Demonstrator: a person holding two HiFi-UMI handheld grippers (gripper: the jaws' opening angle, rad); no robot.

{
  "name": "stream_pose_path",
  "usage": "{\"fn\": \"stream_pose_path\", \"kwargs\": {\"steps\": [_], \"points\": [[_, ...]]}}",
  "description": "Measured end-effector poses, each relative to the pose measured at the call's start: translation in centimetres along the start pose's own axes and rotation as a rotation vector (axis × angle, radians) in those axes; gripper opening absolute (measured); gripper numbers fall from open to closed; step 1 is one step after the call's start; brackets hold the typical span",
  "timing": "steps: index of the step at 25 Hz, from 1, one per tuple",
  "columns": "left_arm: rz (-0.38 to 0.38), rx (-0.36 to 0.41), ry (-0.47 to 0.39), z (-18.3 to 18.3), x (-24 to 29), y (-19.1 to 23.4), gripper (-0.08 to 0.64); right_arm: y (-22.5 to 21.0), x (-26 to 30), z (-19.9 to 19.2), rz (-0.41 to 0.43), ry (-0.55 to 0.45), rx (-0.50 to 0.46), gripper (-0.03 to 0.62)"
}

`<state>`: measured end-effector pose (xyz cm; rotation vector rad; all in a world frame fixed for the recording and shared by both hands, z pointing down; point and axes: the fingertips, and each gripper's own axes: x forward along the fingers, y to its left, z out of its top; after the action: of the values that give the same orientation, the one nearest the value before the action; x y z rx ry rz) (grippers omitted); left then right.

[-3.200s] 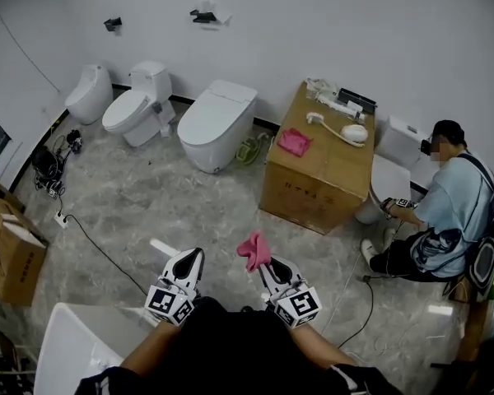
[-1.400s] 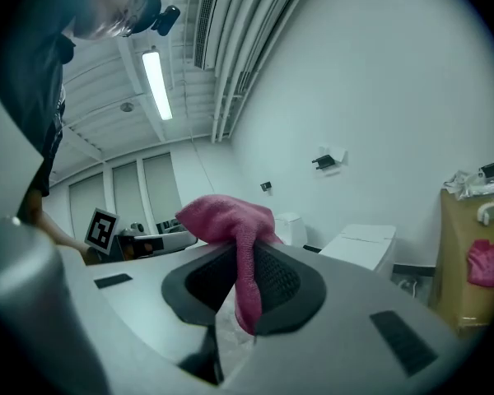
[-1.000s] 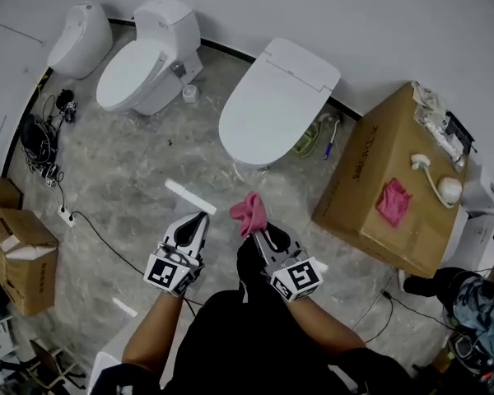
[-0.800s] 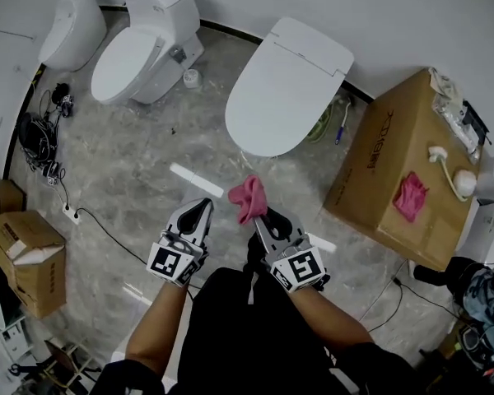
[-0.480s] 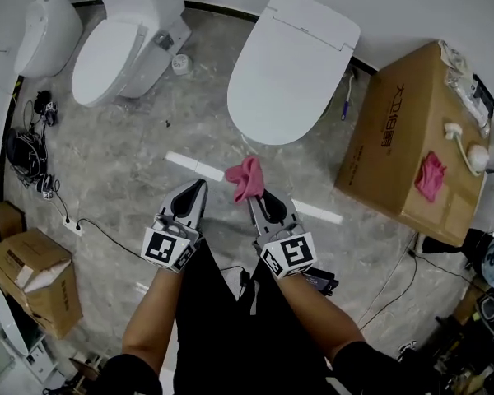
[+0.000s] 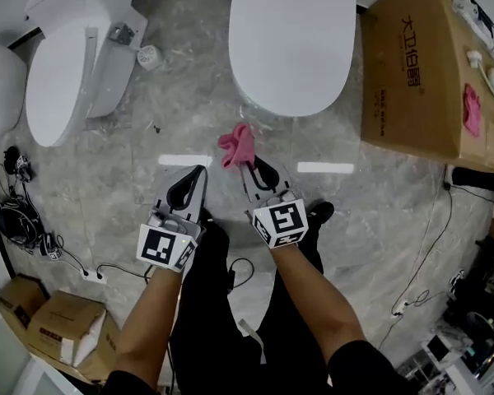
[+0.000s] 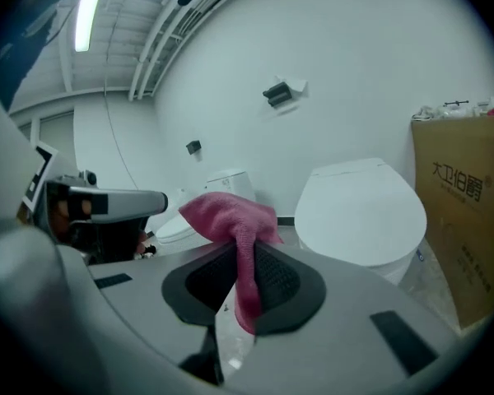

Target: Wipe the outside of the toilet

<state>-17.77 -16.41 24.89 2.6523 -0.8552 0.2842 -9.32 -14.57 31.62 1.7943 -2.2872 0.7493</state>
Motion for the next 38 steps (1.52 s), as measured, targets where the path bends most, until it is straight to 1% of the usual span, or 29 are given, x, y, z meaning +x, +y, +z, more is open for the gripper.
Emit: {"fn": "stream_pose_path", "kwargs": {"steps": [4, 8, 9, 11, 16, 20, 22, 24, 25, 32, 38], "points": [[-0.029, -0.012, 0.014, -3.4, 1.2, 1.8, 0.014, -1.1, 5.7, -4.3, -0.002, 0.042, -0.057, 0.071], [-0.07, -0.007, 0.019, -6.0, 3.2, 2.7, 0.014, -3.9, 11.1, -7.9, -0.022, 0.085, -0.102, 0.071], [-0.078, -0.009, 0.02, -6.6, 3.6, 2.9, 0.014, -4.6, 12.4, -8.6, -0.036, 0.093, -0.099, 0.071], [-0.094, -0.019, 0.029, -7.8, 4.2, 3.0, 0.014, -6.3, 14.3, -9.8, -0.08, 0.097, -0.06, 0.071], [-0.145, -0.03, 0.083, -10.4, 5.0, 3.2, 0.014, -9.7, 16.9, -10.3, -0.232, 0.057, 0.033, 0.071], [-0.162, -0.027, 0.117, -11.3, 4.8, 3.0, 0.014, -11.6, 16.1, -10.5, -0.318, 0.009, 0.154, 0.071], [-0.164, -0.032, 0.124, -11.5, 4.9, 2.4, 0.014, -12.7, 15.1, -10.6, -0.34, -0.003, 0.197, 0.071], [-0.172, -0.039, 0.126, -11.6, 5.1, 1.1, 0.014, -13.5, 13.9, -10.8, -0.346, -0.003, 0.232, 0.071], [-0.178, -0.042, 0.125, -11.7, 5.3, 0.5, 0.014, -13.7, 13.5, -10.7, -0.341, 0.001, 0.232, 0.071], [-0.212, -0.061, 0.13, -11.8, 7.6, -4.5, 0.014, -14.9, 10.4, -9.7, -0.262, 0.03, 0.151, 0.071], [-0.246, -0.051, 0.151, -11.9, 9.7, -8.0, 0.014, -17.7, 7.1, -10.0, -0.249, 0.047, 0.151, 0.071]]}}
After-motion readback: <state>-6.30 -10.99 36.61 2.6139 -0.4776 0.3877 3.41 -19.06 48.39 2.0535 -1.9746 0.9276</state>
